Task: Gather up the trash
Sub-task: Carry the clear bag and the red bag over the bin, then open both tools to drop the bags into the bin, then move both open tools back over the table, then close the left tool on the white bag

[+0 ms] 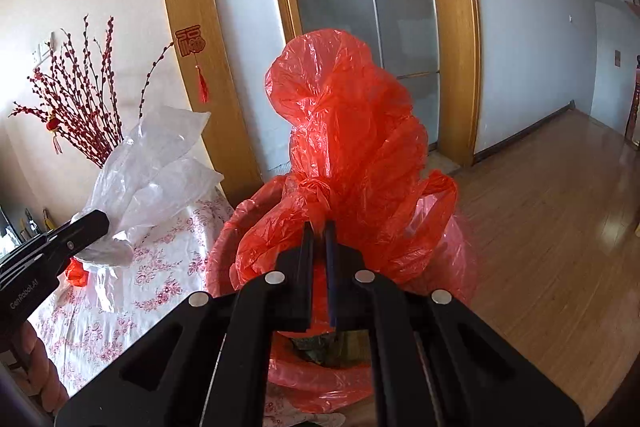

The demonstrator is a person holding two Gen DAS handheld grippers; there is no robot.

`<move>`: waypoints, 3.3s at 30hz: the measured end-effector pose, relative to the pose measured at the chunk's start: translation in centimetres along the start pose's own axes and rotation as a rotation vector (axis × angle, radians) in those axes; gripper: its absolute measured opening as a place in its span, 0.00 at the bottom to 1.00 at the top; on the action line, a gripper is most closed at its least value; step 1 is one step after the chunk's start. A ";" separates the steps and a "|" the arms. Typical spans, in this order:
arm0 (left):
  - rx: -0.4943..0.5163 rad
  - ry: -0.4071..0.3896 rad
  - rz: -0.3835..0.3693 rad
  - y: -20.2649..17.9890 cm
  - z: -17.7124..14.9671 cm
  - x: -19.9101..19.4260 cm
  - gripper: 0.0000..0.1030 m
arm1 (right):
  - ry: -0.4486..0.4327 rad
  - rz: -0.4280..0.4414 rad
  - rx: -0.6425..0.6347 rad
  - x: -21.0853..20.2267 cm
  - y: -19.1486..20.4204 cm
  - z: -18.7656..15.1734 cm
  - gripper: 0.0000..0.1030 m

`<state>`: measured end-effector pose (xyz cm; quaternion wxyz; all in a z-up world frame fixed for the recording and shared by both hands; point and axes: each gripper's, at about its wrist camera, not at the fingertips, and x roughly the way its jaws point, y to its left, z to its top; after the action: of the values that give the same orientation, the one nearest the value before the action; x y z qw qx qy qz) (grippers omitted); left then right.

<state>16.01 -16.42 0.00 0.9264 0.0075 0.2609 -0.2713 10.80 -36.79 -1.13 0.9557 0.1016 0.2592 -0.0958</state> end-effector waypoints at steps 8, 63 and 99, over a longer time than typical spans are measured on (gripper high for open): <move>0.010 0.034 -0.048 -2.2 0.2 3.3 0.13 | 0.015 -0.021 0.031 1.0 -2.2 0.0 0.05; -0.123 0.047 0.457 14.6 -4.7 -5.2 0.61 | 0.049 0.100 -0.100 2.7 6.4 -2.2 0.52; -0.288 0.317 0.546 30.6 -8.7 -4.9 0.08 | 0.140 0.319 -0.196 5.7 21.3 -3.6 0.52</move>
<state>23.85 13.42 -9.02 0.9043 -0.0115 0.4257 0.0307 18.96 -16.15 -3.98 0.9438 0.0543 0.3134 0.0900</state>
